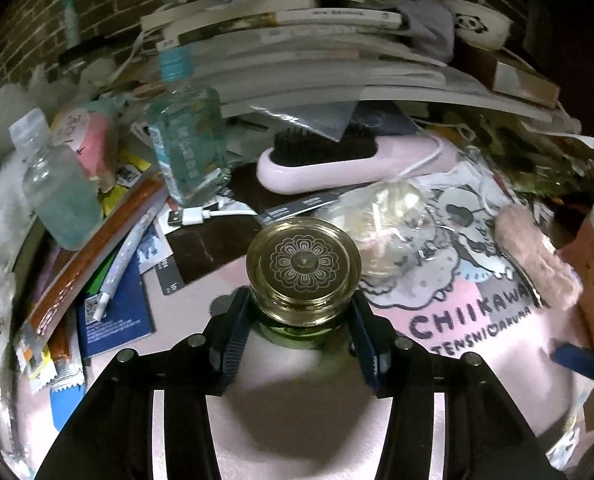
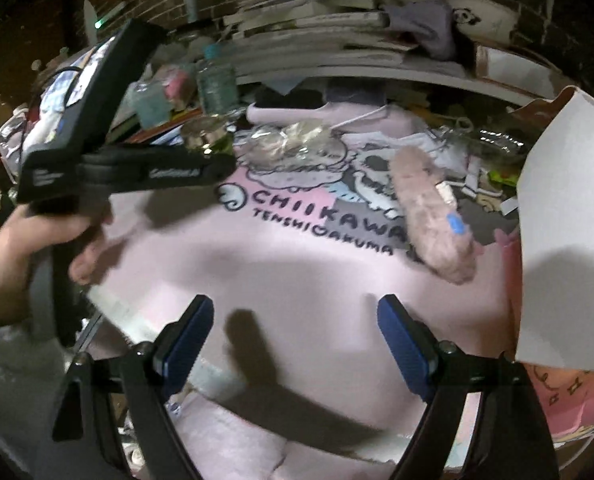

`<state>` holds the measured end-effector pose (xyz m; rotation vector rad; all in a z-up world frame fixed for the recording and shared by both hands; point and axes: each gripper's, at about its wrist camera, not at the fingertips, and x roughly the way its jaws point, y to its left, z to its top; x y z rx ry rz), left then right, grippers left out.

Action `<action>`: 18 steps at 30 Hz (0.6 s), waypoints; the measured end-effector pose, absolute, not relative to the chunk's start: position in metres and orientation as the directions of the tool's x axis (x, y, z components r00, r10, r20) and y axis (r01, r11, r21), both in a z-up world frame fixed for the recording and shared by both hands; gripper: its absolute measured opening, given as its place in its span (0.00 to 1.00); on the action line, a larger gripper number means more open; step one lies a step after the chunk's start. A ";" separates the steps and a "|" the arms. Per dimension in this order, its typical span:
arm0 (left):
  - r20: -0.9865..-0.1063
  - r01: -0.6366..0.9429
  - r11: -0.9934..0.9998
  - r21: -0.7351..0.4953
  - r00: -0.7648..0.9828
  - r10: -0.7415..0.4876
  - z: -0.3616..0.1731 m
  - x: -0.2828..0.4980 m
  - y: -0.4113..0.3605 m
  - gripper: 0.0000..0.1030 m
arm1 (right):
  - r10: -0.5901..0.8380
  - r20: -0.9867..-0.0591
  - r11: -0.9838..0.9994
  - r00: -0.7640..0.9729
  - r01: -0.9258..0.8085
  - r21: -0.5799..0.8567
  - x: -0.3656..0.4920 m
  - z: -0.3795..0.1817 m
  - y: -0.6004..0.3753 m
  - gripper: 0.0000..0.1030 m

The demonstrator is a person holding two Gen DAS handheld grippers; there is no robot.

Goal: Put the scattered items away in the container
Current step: 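Carry the green jar into the white box and open the left gripper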

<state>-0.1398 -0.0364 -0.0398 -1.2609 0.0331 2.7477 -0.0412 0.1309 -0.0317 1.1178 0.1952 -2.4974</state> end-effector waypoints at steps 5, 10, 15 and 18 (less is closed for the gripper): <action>-0.766 -0.165 -0.986 -0.030 -0.630 0.128 -0.025 -0.135 -0.027 0.42 | -0.255 -0.723 -0.933 -0.642 0.360 0.010 -0.044 -0.035 0.134 0.80; -0.782 -0.281 -0.960 0.017 -0.602 0.163 0.007 -0.130 -0.001 0.42 | -0.149 -0.701 -0.958 -0.698 0.278 -0.073 -0.045 -0.040 0.137 0.80; -0.796 -0.443 -0.895 0.061 -0.562 0.224 0.047 -0.125 0.055 0.42 | -0.135 -0.683 -0.966 -0.718 0.248 -0.069 -0.045 -0.041 0.142 0.80; -0.796 -0.526 -0.846 0.088 -0.547 0.257 0.070 -0.119 0.093 0.42 | -0.144 -0.677 -0.971 -0.722 0.236 -0.045 -0.044 -0.042 0.146 0.80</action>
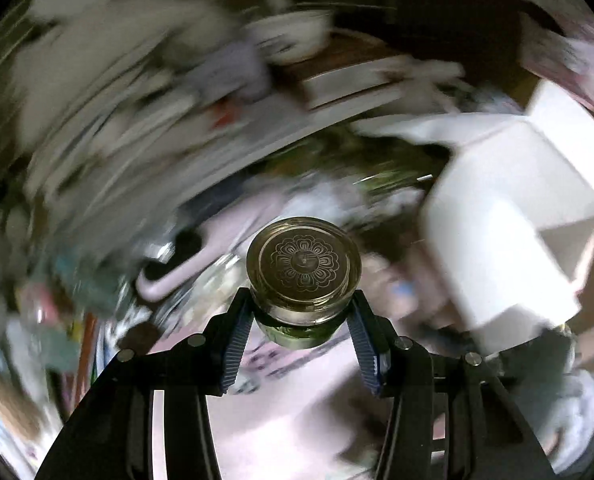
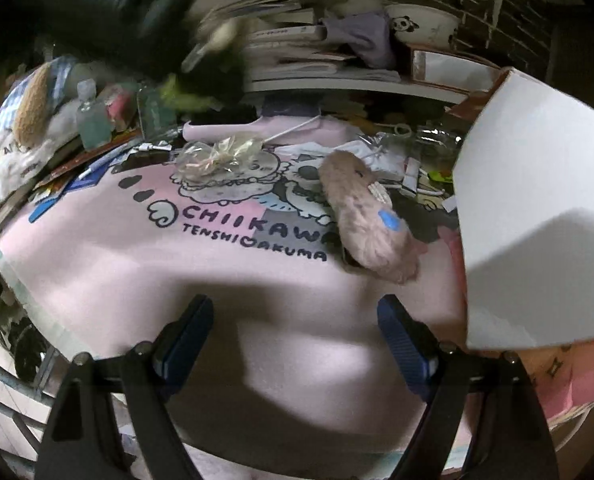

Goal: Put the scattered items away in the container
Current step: 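Carry the green jar into the white box and open the left gripper, then withdraw the left gripper from the box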

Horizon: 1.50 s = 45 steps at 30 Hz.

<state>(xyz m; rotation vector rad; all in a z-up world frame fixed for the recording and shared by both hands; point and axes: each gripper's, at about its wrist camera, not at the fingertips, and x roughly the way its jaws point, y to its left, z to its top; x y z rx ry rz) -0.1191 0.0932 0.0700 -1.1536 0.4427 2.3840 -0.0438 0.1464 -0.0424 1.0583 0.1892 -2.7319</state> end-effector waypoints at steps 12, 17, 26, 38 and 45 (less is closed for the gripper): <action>-0.870 -0.771 -0.636 0.025 -0.330 0.366 0.107 -0.099 0.224 0.42 | -0.182 -0.658 -0.971 -0.731 0.240 0.002 -0.038 -0.046 0.152 0.80; -0.911 -0.786 -0.618 0.016 -0.266 0.315 0.096 -0.103 0.253 0.42 | -0.201 -0.652 -0.969 -0.731 0.245 0.024 -0.037 -0.045 0.155 0.80; -0.950 -0.795 -0.606 0.030 -0.211 0.231 0.073 -0.110 0.285 0.42 | -0.217 -0.647 -0.966 -0.731 0.256 0.036 -0.036 -0.046 0.158 0.80; -0.969 -0.785 -0.616 0.066 -0.197 0.146 0.050 -0.125 0.303 0.41 | -0.237 -0.645 -0.963 -0.726 0.263 0.058 -0.036 -0.045 0.161 0.80; -0.955 -0.782 -0.615 0.097 -0.246 0.162 0.065 -0.122 0.297 0.65 | -0.236 -0.645 -0.963 -0.727 0.262 0.057 -0.036 -0.045 0.161 0.80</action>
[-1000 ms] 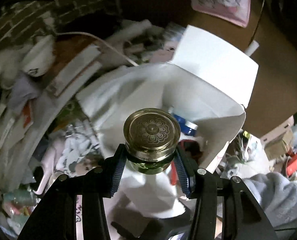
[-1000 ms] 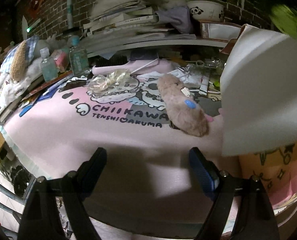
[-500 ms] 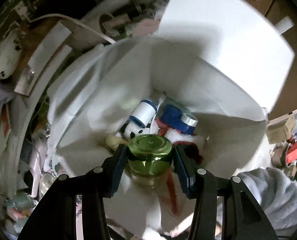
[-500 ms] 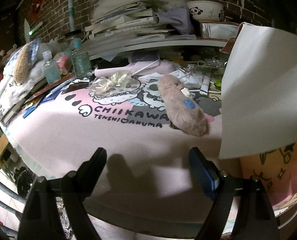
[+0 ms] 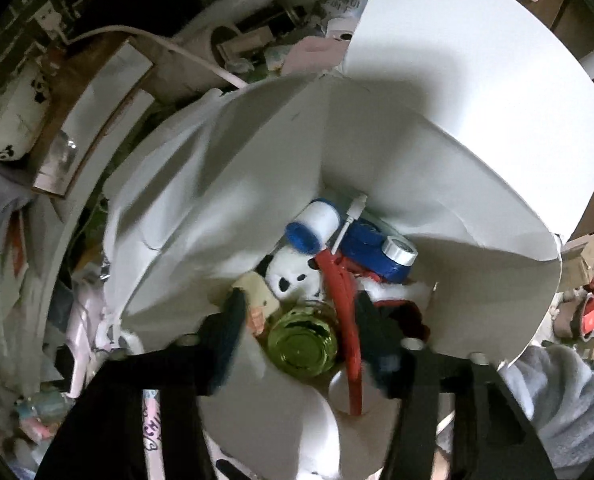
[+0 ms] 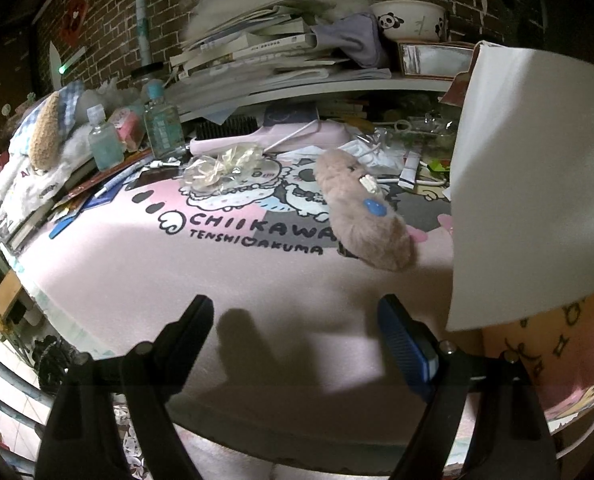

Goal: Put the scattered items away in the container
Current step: 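Withdraw the left gripper from the box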

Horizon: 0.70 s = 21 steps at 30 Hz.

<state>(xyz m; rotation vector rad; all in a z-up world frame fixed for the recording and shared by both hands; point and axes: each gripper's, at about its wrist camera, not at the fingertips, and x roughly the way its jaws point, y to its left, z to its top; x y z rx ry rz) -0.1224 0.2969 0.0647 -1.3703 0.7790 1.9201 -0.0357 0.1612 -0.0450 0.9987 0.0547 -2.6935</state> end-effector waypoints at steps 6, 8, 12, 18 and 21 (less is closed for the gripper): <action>-0.895 -0.795 -0.582 0.169 -0.371 0.248 0.100 -0.104 0.281 0.83 | -0.213 -0.634 -0.970 -0.743 0.239 0.046 -0.034 -0.046 0.163 0.80; -0.854 -0.785 -0.588 0.194 -0.430 0.292 0.119 -0.097 0.266 0.83 | -0.212 -0.614 -0.971 -0.761 0.232 0.047 -0.030 -0.045 0.165 0.80; -0.768 -0.716 -0.650 0.255 -0.558 0.314 0.142 -0.079 0.225 0.95 | -0.236 -0.572 -0.969 -0.786 0.232 0.081 -0.021 -0.044 0.168 0.80; -0.703 -0.514 -0.827 0.229 -0.675 0.225 0.120 -0.081 0.128 0.95 | -0.217 -0.538 -0.974 -0.814 0.217 0.064 -0.016 -0.045 0.164 0.80; -0.685 -0.403 -0.885 0.233 -0.714 0.145 0.097 -0.074 0.085 0.95 | -0.174 -0.530 -0.980 -0.830 0.196 0.014 -0.015 -0.046 0.157 0.80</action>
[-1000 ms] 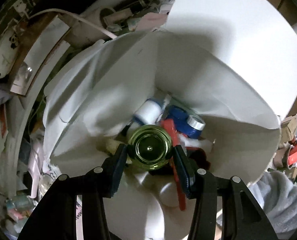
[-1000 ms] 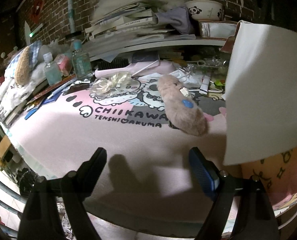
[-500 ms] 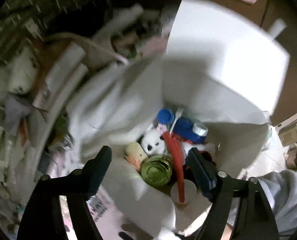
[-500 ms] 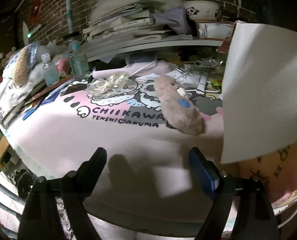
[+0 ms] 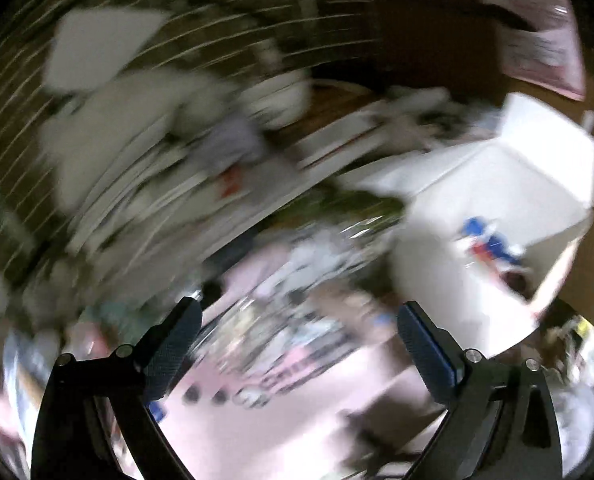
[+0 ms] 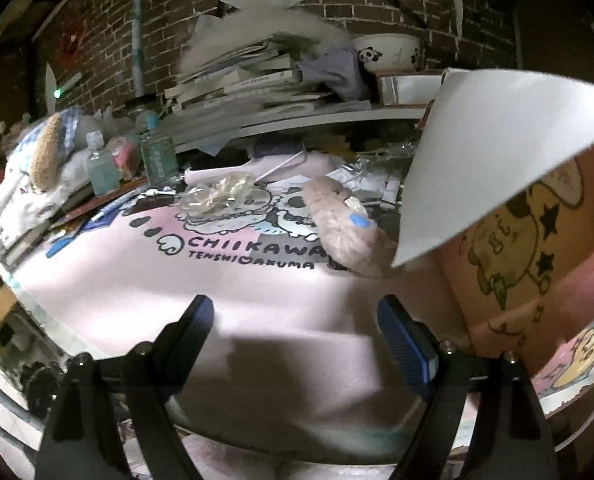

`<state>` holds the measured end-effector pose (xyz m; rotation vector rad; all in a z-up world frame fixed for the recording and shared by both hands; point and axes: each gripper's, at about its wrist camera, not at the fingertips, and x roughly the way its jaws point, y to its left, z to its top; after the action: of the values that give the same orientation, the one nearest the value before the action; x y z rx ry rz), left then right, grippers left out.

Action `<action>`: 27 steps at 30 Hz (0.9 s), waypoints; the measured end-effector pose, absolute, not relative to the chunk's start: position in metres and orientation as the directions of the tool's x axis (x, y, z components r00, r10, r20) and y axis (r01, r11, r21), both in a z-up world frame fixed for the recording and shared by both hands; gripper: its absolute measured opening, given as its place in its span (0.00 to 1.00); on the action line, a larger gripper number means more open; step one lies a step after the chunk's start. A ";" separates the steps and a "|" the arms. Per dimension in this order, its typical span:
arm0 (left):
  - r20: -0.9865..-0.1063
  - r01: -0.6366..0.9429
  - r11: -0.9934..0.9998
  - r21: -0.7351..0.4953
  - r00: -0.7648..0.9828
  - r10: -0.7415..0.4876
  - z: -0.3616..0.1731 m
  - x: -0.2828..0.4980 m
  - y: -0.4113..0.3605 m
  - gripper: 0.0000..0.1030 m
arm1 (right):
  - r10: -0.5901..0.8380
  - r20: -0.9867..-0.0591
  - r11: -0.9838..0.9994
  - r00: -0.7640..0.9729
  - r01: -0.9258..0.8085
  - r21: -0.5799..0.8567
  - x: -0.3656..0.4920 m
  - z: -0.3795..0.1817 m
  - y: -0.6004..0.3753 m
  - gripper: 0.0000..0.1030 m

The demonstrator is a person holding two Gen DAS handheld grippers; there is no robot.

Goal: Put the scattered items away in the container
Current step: 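Withdraw the left gripper from the box, then grasp the pink fuzzy plush with blue dot using the right gripper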

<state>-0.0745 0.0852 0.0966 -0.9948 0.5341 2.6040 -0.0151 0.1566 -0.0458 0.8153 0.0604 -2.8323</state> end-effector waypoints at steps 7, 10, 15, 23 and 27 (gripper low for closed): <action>-0.676 -0.213 -0.971 0.107 -0.732 0.085 0.047 -0.052 -0.008 0.95 | -0.036 -0.507 -0.973 -0.861 0.146 -0.179 -0.017 -0.046 0.126 0.80; -0.679 -0.134 -0.987 0.085 -0.733 0.041 0.034 -0.045 -0.038 0.95 | 0.035 -0.478 -0.946 -0.878 0.124 -0.298 -0.019 -0.040 0.107 0.80; -0.688 -0.141 -0.990 -0.005 -0.718 0.106 0.011 -0.041 -0.061 0.95 | 0.171 -0.433 -0.901 -0.885 0.038 -0.433 -0.039 -0.029 0.088 0.80; -0.691 -0.164 -0.984 -0.069 -0.704 0.166 -0.008 -0.039 -0.059 0.95 | 0.316 -0.486 -0.869 -0.815 -0.044 -0.493 -0.088 -0.035 0.096 0.80; -0.690 -0.181 -0.981 -0.071 -0.701 0.179 -0.008 -0.040 -0.053 0.95 | 0.293 -0.559 -0.906 -0.776 -0.038 -0.421 -0.099 -0.038 0.114 0.80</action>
<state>-0.0398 -0.0526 -0.0081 -1.1071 0.0030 2.7302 -0.0990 0.1140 -0.0379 1.0752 0.6579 -3.0729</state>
